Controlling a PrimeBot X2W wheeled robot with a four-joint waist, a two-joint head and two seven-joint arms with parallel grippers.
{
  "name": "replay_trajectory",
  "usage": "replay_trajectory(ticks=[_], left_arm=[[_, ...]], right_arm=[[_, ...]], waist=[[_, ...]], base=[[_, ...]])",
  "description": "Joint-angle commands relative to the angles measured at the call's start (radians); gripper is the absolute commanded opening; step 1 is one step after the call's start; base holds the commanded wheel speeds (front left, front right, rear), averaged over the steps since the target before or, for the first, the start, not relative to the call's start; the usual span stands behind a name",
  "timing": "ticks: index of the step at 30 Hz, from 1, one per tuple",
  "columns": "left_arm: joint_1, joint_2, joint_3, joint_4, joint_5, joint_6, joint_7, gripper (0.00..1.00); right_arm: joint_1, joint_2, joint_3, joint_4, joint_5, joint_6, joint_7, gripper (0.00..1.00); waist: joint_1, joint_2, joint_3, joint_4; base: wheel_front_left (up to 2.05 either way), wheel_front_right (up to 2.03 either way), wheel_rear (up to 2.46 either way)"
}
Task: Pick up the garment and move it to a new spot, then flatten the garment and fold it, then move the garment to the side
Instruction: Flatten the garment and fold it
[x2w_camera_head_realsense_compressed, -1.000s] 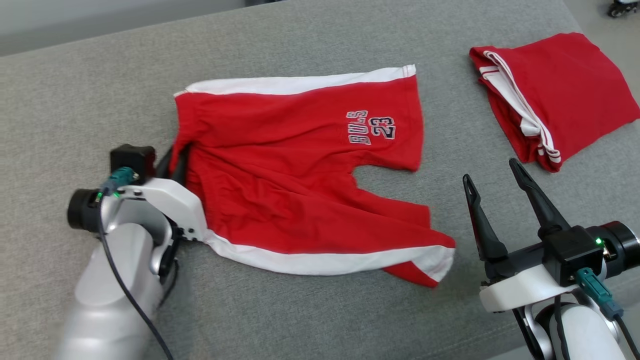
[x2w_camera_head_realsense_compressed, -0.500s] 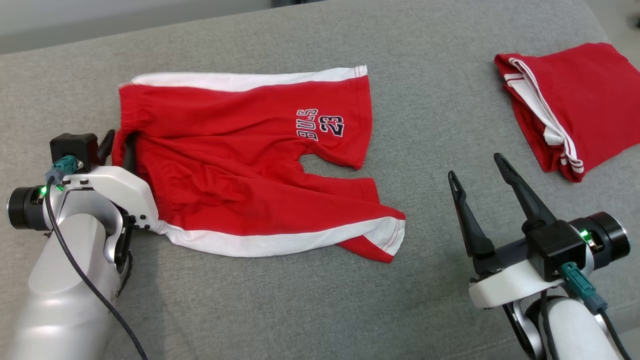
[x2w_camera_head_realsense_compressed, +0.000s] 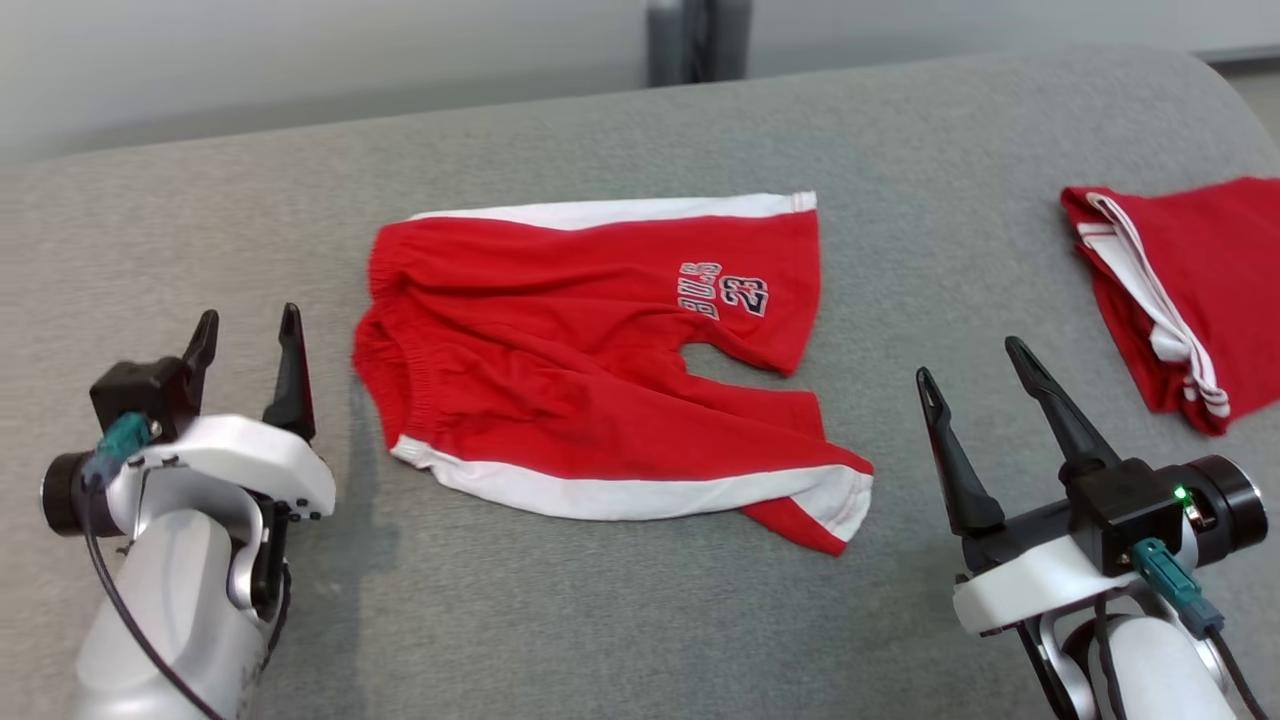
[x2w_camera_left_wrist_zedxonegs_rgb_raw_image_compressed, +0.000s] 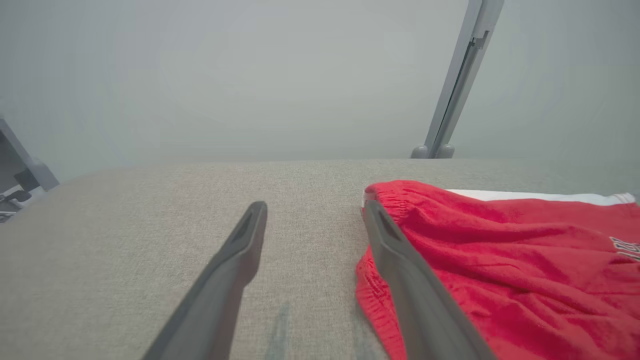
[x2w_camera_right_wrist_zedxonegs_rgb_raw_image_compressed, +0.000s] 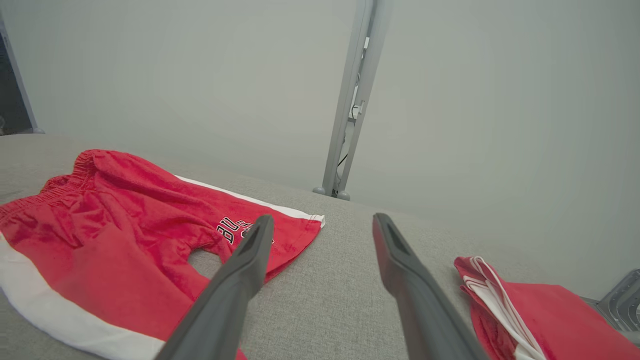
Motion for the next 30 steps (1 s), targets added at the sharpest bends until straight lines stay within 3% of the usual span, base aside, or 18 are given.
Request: replay_trajectory(ticks=[1,8,13,21,30], left_arm=[[0.02,0.001,0.006,-0.023,0.002,-0.002,-0.005,1.0],[0.202,-0.037,0.032,-0.263,0.021,-0.024,-0.005,1.0],[0.302,-0.075,0.038,-0.357,0.037,-0.039,-0.005,1.0],[0.368,-0.116,0.033,-0.359,0.052,-0.067,-0.005,1.0],[0.33,-0.133,0.007,-0.281,0.041,-0.089,0.0,1.0]], right_arm=[[0.011,-0.004,-0.003,0.0,0.008,-0.001,-0.008,1.0],[0.04,-0.004,-0.029,0.028,0.031,-0.001,-0.019,1.0],[0.057,-0.004,-0.034,0.056,0.049,-0.001,-0.024,1.0],[0.06,-0.004,-0.023,0.077,0.06,-0.001,-0.025,1.0],[0.037,-0.004,-0.014,0.073,0.058,-0.001,-0.024,1.0]], waist=[[0.0,-0.0001,-0.03,0.034],[0.0,-0.0001,-0.08,0.101],[0.0,-0.0001,-0.097,0.129],[0.0,-0.0001,-0.101,0.132],[0.0,-0.0001,-0.061,0.074]], base=[[0.0,0.0,0.0],[0.0,0.0,0.0],[0.0,0.0,0.0],[0.0,0.0,0.0],[0.0,0.0,0.0]])
